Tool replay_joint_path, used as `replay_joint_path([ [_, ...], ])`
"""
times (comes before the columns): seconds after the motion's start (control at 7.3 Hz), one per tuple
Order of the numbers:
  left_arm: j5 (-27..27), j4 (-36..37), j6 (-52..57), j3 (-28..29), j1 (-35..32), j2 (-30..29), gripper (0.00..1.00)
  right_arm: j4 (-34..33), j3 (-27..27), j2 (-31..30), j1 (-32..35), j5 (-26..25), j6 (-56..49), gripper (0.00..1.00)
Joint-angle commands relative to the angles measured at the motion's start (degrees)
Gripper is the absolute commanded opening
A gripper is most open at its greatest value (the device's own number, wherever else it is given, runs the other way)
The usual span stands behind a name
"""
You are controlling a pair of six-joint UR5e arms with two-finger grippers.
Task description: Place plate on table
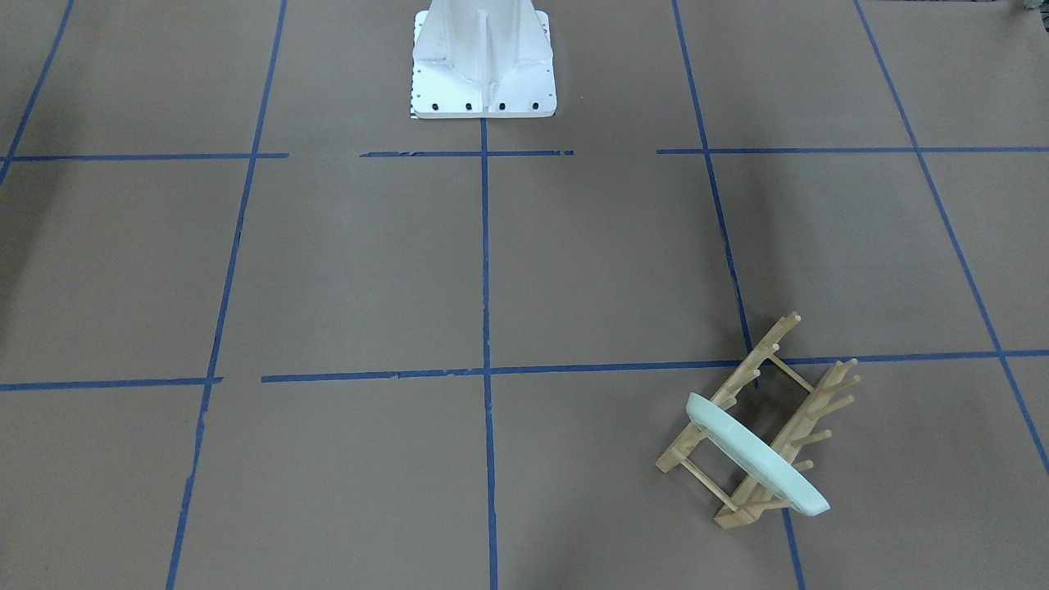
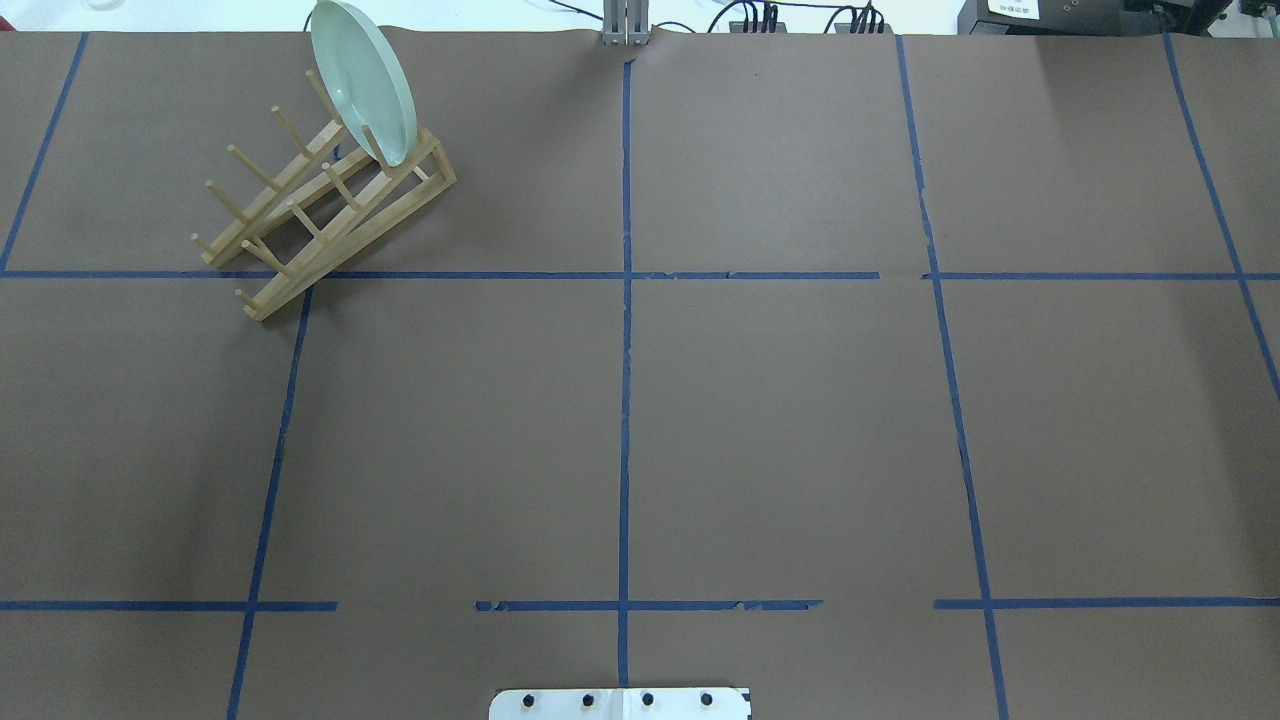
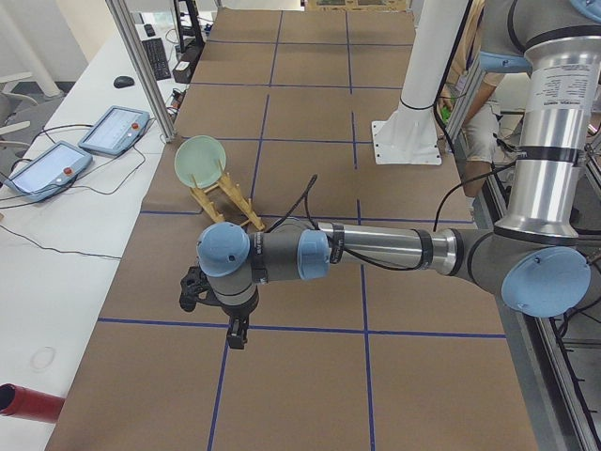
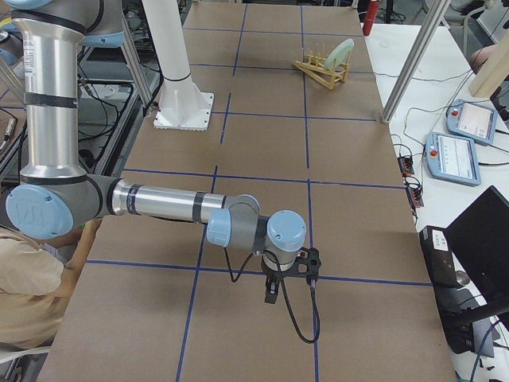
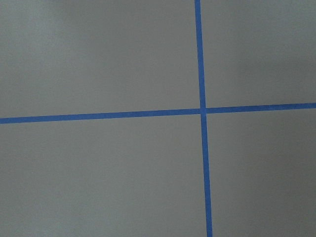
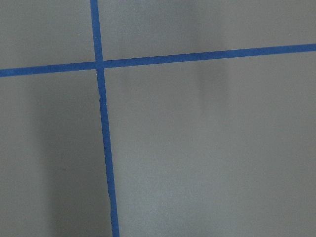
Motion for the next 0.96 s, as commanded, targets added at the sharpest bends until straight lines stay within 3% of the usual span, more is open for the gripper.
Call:
replay_joint_path([
  [0.0,-1.49,0.19,-0.34,-1.26,0.14,-0.53,1.0,0.0,-0.09,0.0,0.0,0.0,0.0,1.0],
  [0.41,-2.38,-4.51,-0.26,-1.28,0.05,0.77,1.0,0.0,0.0,0.0,0.0,0.0,0.0,1.0],
  [0.68,-15.41,-14.94,-0.95,1.16,0.05,4.12,1.0,0.0,0.0,0.0,0.0,0.0,0.0,1.0],
  [0.82,-16.35,-19.62,-14.1,0.84,0.57,3.16,1.0,0.0,0.0,0.0,0.0,0.0,0.0,1.0],
])
